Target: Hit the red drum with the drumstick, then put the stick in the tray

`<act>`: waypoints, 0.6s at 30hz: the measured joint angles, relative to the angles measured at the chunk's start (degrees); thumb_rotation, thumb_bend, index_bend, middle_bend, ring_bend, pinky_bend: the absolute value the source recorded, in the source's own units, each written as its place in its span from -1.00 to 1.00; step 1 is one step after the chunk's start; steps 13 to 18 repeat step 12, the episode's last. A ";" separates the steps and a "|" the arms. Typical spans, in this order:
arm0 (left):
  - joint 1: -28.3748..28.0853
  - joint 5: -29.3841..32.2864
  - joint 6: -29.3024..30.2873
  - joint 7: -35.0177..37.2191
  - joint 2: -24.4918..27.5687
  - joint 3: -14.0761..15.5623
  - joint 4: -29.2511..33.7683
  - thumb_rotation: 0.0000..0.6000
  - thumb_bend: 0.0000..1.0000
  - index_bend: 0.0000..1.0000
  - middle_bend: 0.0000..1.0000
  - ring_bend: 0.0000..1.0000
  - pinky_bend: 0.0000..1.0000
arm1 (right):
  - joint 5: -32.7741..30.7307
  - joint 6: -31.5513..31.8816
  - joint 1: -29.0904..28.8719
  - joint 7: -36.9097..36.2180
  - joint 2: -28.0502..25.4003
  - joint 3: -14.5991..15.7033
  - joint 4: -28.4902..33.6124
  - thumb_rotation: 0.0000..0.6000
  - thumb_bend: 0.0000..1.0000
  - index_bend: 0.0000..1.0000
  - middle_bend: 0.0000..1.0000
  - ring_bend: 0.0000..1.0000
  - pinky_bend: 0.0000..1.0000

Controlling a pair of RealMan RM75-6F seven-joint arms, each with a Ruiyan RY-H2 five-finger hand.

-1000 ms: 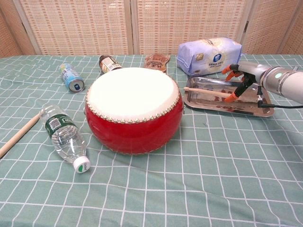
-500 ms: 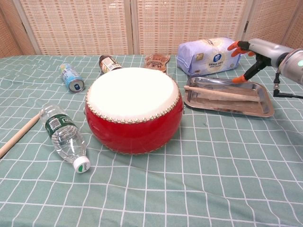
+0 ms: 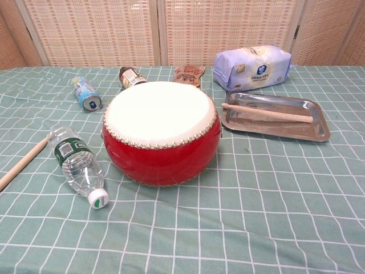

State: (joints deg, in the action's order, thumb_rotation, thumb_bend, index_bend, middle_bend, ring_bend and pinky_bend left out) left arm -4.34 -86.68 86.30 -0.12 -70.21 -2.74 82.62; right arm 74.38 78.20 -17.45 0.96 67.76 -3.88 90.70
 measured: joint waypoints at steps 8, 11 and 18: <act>-0.36 -0.51 0.40 -1.52 0.47 -0.09 1.74 1.00 -0.41 -1.00 -1.00 -1.00 -0.97 | 7.86 9.60 9.57 -2.97 -1.31 5.96 1.89 1.00 -0.37 -0.95 -0.87 -1.00 -0.99; -0.38 -0.56 0.63 -1.69 0.62 -0.13 1.99 1.00 -0.41 -1.00 -1.00 -1.00 -0.96 | 10.09 11.82 11.46 -3.98 -1.19 6.69 1.87 1.00 -0.37 -0.95 -0.87 -1.00 -0.99; -0.36 -0.57 0.73 -1.70 0.64 -0.14 2.04 1.00 -0.41 -1.00 -1.00 -1.00 -0.97 | 10.59 12.31 11.82 -4.12 -1.17 6.73 1.89 1.00 -0.37 -0.95 -0.87 -1.00 -0.99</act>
